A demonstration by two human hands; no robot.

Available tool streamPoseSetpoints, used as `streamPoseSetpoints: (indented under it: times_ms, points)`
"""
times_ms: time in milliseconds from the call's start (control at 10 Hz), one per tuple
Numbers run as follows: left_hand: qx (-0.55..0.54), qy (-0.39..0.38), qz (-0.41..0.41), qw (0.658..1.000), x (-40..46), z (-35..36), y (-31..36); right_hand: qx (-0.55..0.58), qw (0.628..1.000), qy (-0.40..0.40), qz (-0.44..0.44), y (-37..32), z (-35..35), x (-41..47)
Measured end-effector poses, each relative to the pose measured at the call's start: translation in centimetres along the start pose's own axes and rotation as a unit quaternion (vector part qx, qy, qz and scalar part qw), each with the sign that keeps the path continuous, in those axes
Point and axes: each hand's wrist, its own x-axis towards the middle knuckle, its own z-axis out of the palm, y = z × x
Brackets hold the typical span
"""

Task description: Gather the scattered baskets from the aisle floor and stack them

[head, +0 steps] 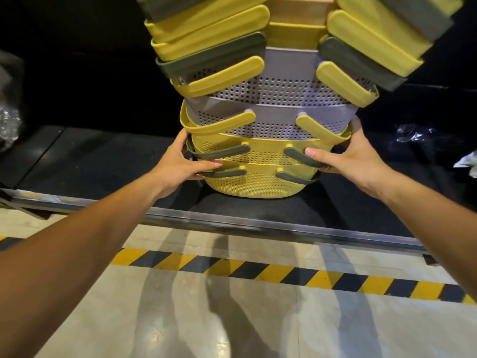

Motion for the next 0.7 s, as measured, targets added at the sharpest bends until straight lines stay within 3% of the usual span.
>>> streamPoseSetpoints:
  times_ms: [400,500,700]
  points:
    - [0.132,0.084,0.037,0.987,-2.6,1.0,2.5,-0.065,0.998,-0.013,-0.004,-1.0,-0.4,-1.5]
    - [0.164,0.073,0.055,0.982,-4.4,0.7,4.0,-0.088,0.995,-0.048,0.012,-1.5,-1.0,-3.3]
    - [0.276,0.091,0.075,0.954,-9.0,-1.2,6.9,-0.211,0.975,-0.064,0.010,-3.6,-1.2,-7.7]
